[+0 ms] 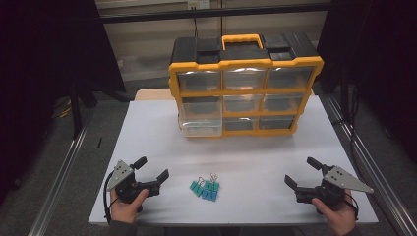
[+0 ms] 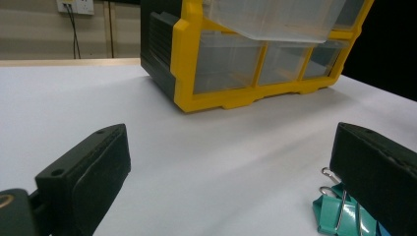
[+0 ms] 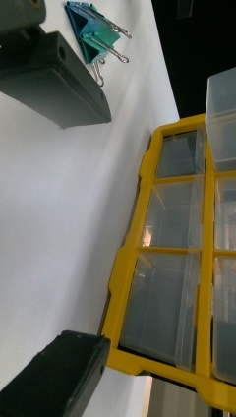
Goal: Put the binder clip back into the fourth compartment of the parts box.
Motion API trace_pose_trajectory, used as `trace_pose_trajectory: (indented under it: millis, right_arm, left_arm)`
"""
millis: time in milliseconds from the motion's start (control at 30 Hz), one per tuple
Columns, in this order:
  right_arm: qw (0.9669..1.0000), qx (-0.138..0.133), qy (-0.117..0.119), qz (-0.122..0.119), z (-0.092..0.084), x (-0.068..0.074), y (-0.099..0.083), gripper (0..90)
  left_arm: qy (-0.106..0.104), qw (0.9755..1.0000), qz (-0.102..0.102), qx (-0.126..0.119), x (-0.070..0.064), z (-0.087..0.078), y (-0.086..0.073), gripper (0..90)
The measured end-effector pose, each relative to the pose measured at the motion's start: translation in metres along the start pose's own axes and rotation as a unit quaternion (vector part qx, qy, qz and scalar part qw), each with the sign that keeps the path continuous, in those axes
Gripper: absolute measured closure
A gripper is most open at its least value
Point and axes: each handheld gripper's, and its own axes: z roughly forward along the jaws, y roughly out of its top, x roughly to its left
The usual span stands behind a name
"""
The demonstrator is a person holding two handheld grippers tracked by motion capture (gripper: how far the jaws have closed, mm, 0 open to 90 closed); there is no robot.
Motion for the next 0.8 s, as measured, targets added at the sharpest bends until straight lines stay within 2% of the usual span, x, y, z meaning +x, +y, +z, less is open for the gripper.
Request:
trace_pose_trajectory:
  millis: [233,300,367,533,567,633,667,700,800]
  right_arm:
    - [1.0,-0.001,0.009,-0.003,0.001,0.0,0.001,0.1]
    - [0.9999,0.001,0.017,0.002,0.003,0.001,0.0,0.0]
    - [0.9998,-0.001,0.02,0.0,0.003,0.002,0.0,0.0]
    - [0.9998,0.0,0.018,-0.001,0.004,0.001,0.001,0.0]
    - [0.9998,-0.001,0.018,-0.001,0.004,0.001,0.001,0.0]
    - [0.9998,-0.001,0.018,-0.001,0.004,0.001,0.001,0.0]
    - [0.9998,-0.002,0.018,-0.002,0.004,0.002,0.001,0.0]
    - [0.9998,-0.003,0.021,-0.006,0.004,0.001,0.001,0.2]
    - [0.9998,-0.003,0.019,-0.006,0.004,0.002,0.002,0.3]
  left_arm:
    - [-0.003,1.0,0.001,0.006,-0.001,0.002,0.0,1.7]
    - [-0.01,0.9999,0.0,0.013,-0.001,0.002,0.001,1.7]
    - [-0.007,0.9998,0.004,0.016,-0.002,0.003,0.002,1.6]
    - [-0.022,0.9992,-0.009,0.033,-0.007,0.009,0.003,1.4]
    - [-0.028,0.9989,-0.006,0.037,-0.008,0.01,0.004,2.1]
    - [-0.024,0.999,-0.004,0.038,-0.01,0.011,0.004,2.3]
    - [-0.031,0.9985,-0.002,0.045,-0.011,0.013,0.005,2.3]
    - [-0.034,0.9981,-0.008,0.05,-0.013,0.016,0.005,2.2]
    - [-0.033,0.9973,-0.008,0.065,-0.017,0.021,0.006,2.1]
